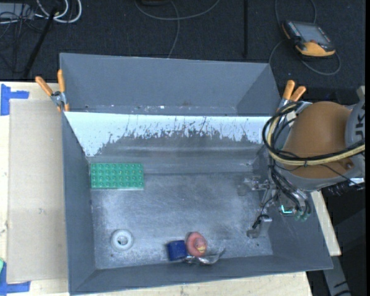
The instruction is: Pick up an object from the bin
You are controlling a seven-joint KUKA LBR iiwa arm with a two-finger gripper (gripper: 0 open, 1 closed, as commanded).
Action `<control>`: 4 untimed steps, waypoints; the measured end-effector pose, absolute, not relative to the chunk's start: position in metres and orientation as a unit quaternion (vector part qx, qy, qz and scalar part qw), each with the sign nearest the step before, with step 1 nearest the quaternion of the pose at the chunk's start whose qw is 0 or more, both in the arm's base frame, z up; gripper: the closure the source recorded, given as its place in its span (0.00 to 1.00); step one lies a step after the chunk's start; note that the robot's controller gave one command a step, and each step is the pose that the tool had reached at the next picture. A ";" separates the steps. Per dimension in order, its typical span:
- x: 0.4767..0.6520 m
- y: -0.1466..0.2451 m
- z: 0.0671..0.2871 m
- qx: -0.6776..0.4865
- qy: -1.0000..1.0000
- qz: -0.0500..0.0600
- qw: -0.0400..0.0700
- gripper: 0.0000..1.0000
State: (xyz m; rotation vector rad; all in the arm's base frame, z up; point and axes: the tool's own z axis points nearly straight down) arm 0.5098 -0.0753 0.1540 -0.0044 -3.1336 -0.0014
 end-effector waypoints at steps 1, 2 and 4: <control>0.509 0.044 0.133 0.068 -0.998 -0.002 0.002 0.00; 0.481 0.042 0.073 0.269 -0.963 0.001 -0.008 0.00; 0.479 0.034 0.245 0.274 -0.962 0.001 -0.004 1.00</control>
Offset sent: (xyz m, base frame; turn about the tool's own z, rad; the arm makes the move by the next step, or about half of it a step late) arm -0.0002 0.1140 -0.0200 -0.1320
